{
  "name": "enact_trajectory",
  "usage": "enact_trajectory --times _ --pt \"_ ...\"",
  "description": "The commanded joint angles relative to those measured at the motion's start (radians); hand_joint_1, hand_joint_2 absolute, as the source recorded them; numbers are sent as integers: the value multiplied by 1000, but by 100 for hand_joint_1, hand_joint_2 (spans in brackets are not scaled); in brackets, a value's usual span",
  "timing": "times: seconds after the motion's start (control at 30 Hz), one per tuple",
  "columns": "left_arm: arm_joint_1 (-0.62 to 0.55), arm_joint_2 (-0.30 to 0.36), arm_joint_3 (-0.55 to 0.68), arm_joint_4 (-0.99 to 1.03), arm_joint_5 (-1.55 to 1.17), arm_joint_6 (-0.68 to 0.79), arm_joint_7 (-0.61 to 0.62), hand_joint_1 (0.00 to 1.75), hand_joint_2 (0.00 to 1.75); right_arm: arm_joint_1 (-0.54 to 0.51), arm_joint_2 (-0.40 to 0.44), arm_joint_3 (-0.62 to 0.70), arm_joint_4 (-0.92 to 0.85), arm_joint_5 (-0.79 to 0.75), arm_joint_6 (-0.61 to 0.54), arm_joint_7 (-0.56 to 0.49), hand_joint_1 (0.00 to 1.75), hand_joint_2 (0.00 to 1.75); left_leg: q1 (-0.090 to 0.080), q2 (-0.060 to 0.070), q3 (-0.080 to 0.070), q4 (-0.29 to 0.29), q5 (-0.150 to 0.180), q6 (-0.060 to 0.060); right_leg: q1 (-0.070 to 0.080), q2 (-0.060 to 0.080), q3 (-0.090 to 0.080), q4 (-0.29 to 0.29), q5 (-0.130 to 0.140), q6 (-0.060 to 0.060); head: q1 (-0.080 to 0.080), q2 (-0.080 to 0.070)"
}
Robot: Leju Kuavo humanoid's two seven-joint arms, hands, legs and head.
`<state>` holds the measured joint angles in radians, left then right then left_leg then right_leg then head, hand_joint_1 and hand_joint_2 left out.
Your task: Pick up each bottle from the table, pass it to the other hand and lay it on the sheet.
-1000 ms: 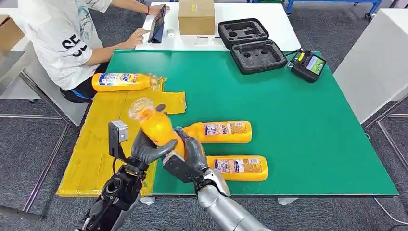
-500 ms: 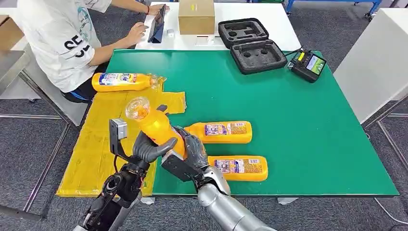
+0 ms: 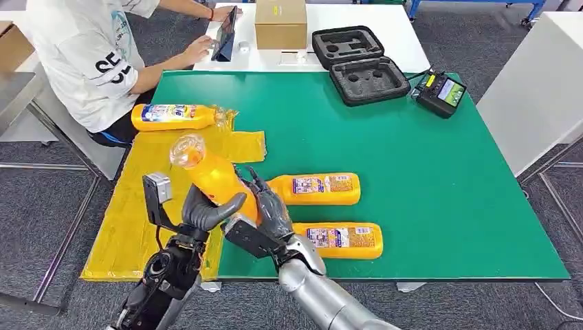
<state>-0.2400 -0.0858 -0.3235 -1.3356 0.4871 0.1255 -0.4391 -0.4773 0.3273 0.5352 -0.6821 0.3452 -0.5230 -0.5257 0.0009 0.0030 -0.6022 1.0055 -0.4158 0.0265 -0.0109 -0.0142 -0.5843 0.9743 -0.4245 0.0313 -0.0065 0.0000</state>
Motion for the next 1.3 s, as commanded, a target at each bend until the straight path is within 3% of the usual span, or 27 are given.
enact_trajectory --times 0.03,0.07,0.1,0.33,0.5,0.77,0.8,0.83,0.87,0.9,0.93,1.13,1.3 --pt "-24 10 45 22 -4 52 -39 161 175 15 -7 49 -97 -16 -5 -70 0 0 2 1 4 0 -2 -3 2 3 3 0 -2 -2 0 0" --pt "-23 12 46 23 -4 52 -39 141 175 13 -6 50 -100 -16 -4 -70 0 0 1 0 1 0 -1 -1 1 1 1 0 -1 -1 0 0" --pt "-22 10 50 21 -6 63 -51 136 175 35 -19 51 -164 -8 -35 -87 0 0 1 0 2 0 -1 -2 1 2 2 0 -1 -1 0 0" --pt "-56 7 92 45 -96 184 -145 154 175 118 -60 46 -456 6 -162 -163 0 0 1 0 1 0 -1 -1 1 1 0 0 -1 -1 -2 0" --pt "-73 12 138 63 -171 267 -195 138 175 209 -55 -6 -709 54 -175 -172 0 0 1 -1 -1 1 -1 -1 1 -1 -2 0 -1 -1 0 0" --pt "-103 17 157 82 -289 343 -226 134 175 209 -65 27 -699 21 -175 -172 0 0 1 -1 0 0 0 -1 1 -1 0 -1 -1 -1 0 0" --pt "-141 62 102 129 -465 411 -216 120 175 207 -67 33 -693 -11 -175 -172 0 0 2 -2 1 0 -1 -2 1 -1 1 -1 -1 -2 0 0" --pt "-181 81 79 182 -596 450 -160 131 175 206 -70 40 -682 -33 -175 -172 0 0 1 -3 0 0 0 -2 1 -2 0 -1 -1 -1 0 0" --pt "-194 77 84 193 -599 447 -155 131 175 205 -71 41 -682 -35 -175 -172 0 0 1 -3 -1 0 0 -1 1 -2 0 0 -1 -1 0 0" --pt "-251 107 29 273 -796 478 -101 143 175 207 -77 50 -682 -50 -175 -172 0 0 2 -4 1 0 0 -2 1 -3 1 -1 -1 -2 0 0" --pt "-287 122 0 334 -886 469 -50 173 175 209 -78 58 -682 -63 -175 -172 0 0 2 -5 0 -1 1 -2 1 -4 1 -1 -1 -2 0 0" --pt "-422 127 -79 555 -1191 346 105 175 175 219 -79 74 -689 -94 -157 -172 0 0 1 -3 0 0 2 -2 1 -2 0 0 0 -1 0 0" --pt "-469 129 -94 647 -1291 264 159 175 175 219 -73 69 -685 -87 -141 -172 0 0 2 -2 1 0 2 -3 2 -1 1 0 0 -1 0 0"
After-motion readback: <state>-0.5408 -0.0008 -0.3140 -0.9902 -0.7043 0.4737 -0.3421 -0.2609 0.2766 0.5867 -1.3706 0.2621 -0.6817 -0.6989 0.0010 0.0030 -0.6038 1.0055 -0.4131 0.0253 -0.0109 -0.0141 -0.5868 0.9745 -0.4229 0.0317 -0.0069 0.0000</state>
